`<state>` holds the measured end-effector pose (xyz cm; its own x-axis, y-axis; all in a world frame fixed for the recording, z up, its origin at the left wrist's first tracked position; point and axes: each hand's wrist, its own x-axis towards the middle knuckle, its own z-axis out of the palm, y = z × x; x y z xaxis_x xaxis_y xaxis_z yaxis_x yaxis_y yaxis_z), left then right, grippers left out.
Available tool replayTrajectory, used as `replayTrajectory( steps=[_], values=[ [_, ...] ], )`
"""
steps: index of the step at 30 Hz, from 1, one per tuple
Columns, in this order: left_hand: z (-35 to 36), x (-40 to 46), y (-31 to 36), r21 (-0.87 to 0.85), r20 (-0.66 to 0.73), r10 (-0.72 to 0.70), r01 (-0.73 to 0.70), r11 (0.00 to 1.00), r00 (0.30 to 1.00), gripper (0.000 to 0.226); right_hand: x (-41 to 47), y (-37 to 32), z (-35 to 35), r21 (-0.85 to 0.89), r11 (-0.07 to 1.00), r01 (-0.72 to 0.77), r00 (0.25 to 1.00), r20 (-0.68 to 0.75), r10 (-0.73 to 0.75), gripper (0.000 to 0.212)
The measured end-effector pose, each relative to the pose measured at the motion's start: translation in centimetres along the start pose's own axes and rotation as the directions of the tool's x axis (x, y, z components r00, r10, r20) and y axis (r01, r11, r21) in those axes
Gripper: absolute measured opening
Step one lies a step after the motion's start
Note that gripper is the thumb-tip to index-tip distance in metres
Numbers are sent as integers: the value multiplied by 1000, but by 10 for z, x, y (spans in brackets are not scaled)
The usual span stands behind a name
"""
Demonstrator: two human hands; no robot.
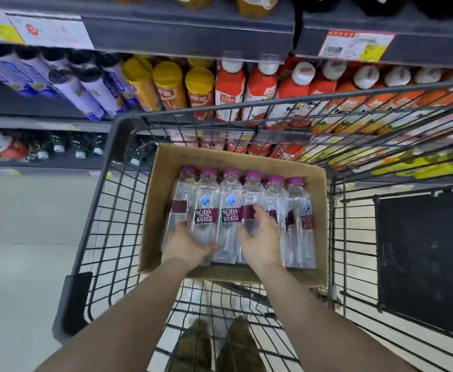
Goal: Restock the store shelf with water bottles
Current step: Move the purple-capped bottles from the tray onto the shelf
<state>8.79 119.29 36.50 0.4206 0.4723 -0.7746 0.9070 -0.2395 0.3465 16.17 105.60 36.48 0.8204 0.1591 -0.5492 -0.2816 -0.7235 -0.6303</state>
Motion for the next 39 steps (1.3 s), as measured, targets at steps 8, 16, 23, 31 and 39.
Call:
replayTrajectory(
  steps=[8,16,23,31,39],
  values=[
    [-14,8,1,-218,181,-85,124,968,980,117,1,-8,7,-133,990,-36,997,67,46,63],
    [-24,11,6,-596,405,14,252,762,914,64,-2,-27,17,-5,984,-180,961,211,177,59],
    [-39,15,-9,-647,418,75,239,724,905,74,-7,-27,34,108,978,-180,957,251,148,56],
    [-57,20,-24,-640,463,199,171,749,864,91,-10,-25,49,219,947,-233,919,367,142,64],
    [-66,2,-26,-640,439,232,121,759,868,79,-12,-24,40,377,860,-344,900,392,188,57]
  ],
)
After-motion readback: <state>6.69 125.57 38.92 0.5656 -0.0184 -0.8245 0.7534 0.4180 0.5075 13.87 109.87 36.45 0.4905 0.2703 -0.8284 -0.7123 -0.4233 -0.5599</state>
